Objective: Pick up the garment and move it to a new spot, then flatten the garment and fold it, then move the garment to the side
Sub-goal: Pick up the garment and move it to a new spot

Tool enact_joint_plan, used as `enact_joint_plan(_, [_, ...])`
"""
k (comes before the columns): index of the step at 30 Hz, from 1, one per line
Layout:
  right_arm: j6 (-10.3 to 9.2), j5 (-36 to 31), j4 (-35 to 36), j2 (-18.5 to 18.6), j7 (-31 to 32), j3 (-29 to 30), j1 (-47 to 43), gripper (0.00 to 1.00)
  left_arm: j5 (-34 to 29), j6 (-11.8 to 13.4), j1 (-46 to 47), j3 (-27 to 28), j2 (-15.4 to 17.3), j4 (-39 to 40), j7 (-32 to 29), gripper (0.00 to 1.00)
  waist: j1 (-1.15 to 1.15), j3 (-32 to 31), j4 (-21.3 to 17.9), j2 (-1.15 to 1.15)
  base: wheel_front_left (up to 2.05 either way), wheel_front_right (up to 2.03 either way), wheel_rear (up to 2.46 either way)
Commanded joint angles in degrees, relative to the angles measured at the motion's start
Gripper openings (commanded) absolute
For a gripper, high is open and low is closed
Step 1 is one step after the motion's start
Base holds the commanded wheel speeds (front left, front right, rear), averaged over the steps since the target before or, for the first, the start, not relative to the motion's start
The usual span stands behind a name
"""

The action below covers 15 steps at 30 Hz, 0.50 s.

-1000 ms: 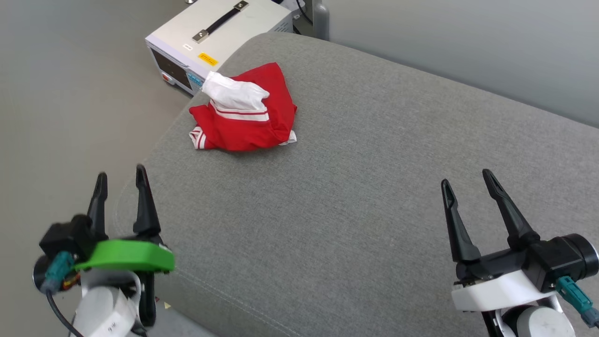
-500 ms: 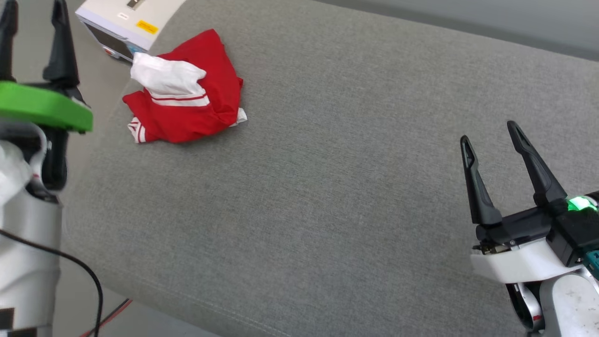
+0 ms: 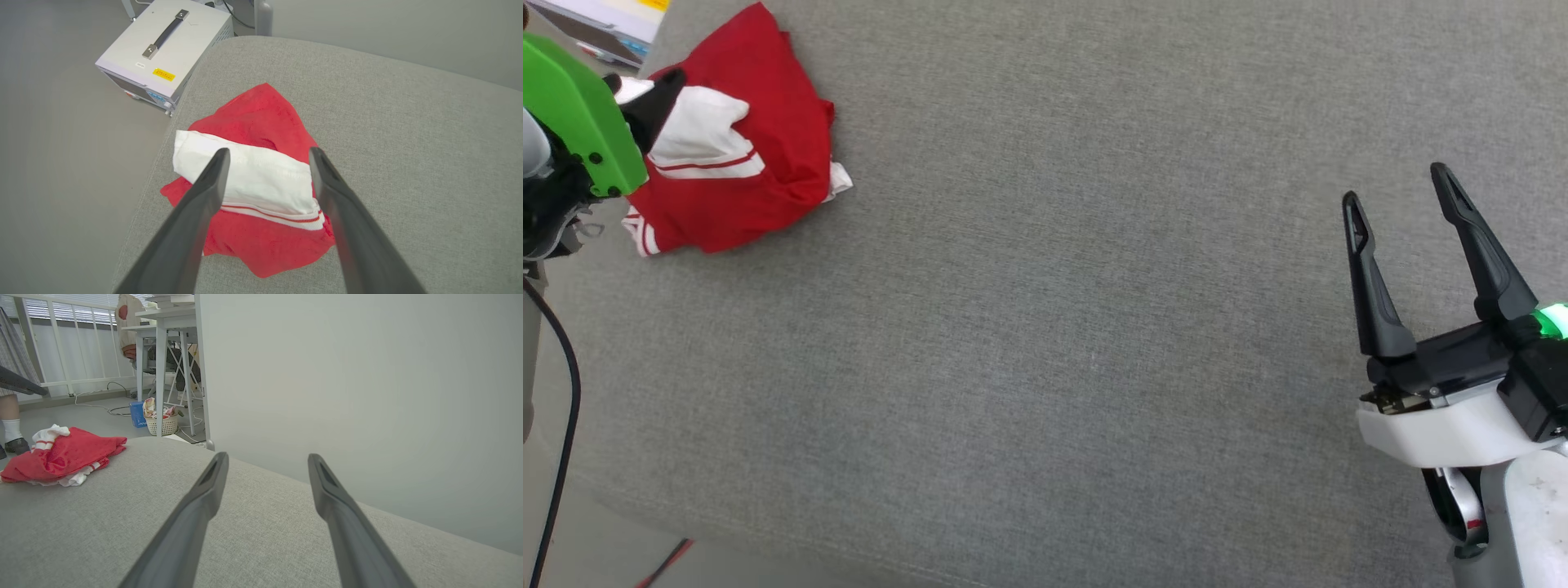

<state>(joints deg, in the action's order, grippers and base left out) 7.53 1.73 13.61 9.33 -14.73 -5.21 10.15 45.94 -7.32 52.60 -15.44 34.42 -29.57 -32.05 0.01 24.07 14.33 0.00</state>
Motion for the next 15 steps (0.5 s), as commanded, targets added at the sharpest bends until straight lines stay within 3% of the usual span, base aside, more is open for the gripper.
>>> enact_joint_plan(1, [-0.04,-0.3,0.4,0.2,-0.3,0.4,1.2,1.00,1.0,-0.2,1.4,-0.9,0.4,-0.5,-2.3,1.00,-0.01,2.5,-2.2,0.00,0.00,0.00,0.00])
enact_joint_plan(9, [-0.04,-0.1,1.0,0.6,-0.3,1.2,2.9,1.00,1.3,-0.2,1.9,-6.9,0.7,-5.1,-11.4,1.00,-0.01,5.9,-4.6,0.00,0.00,0.00,0.00])
enact_joint_plan(10, [-0.04,0.0,0.8,0.4,-0.3,1.2,3.1,1.00,0.5,-0.2,0.9,-10.0,0.7,-7.4,-13.9,1.00,-0.01,6.7,-5.2,0.00,0.00,0.00,0.00])
enact_joint_plan(15, [-0.04,0.5,0.0,0.2,-0.3,0.7,3.1,1.00,1.6,-0.2,-1.3,-12.8,-0.2,-10.6,-15.1,1.00,-0.01,6.9,-5.7,0.00,0.00,0.00,0.00])
